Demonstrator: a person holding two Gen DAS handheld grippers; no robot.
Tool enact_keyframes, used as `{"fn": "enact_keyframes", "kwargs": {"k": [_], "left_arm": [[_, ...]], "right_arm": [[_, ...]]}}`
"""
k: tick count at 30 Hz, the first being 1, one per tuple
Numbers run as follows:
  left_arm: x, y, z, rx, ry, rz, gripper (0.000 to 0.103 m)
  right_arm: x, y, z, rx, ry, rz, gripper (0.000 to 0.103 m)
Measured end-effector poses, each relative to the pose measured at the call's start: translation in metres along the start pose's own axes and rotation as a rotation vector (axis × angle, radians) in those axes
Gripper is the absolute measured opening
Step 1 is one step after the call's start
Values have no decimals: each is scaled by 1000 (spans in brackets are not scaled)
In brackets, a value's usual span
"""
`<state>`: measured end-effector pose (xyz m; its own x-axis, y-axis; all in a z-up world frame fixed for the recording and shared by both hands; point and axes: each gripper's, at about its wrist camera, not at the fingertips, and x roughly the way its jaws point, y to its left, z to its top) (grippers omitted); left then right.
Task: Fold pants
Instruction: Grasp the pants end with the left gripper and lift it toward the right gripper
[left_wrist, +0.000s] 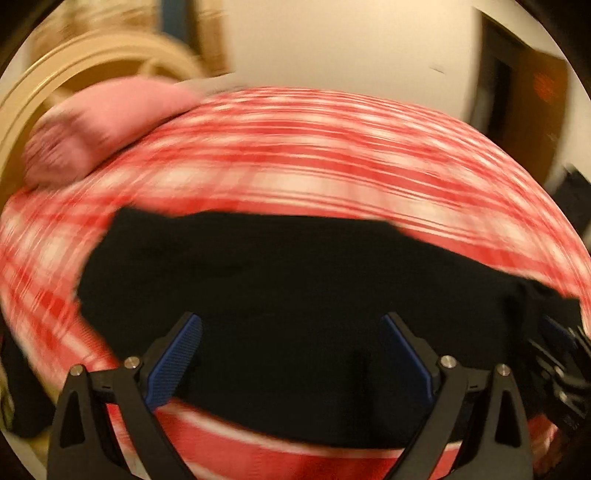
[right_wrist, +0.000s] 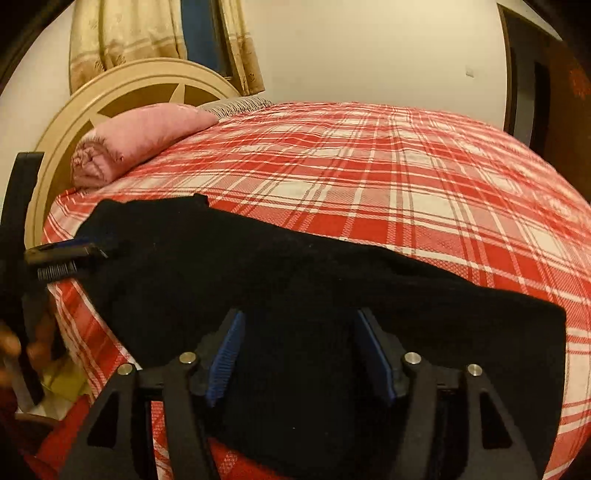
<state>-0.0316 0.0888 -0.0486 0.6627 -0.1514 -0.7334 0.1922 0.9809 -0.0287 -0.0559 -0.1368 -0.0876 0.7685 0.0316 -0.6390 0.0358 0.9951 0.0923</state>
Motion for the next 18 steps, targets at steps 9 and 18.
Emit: {"fn": "enact_keyframes", "kwargs": {"k": [9, 18], "left_arm": [[16, 116, -3, -425, -6, 184, 98], [39, 119, -11, -492, 33, 188, 77]], "right_arm": [[0, 0, 0, 13, -2, 16, 70], [1, 3, 1, 5, 0, 18, 74]]}}
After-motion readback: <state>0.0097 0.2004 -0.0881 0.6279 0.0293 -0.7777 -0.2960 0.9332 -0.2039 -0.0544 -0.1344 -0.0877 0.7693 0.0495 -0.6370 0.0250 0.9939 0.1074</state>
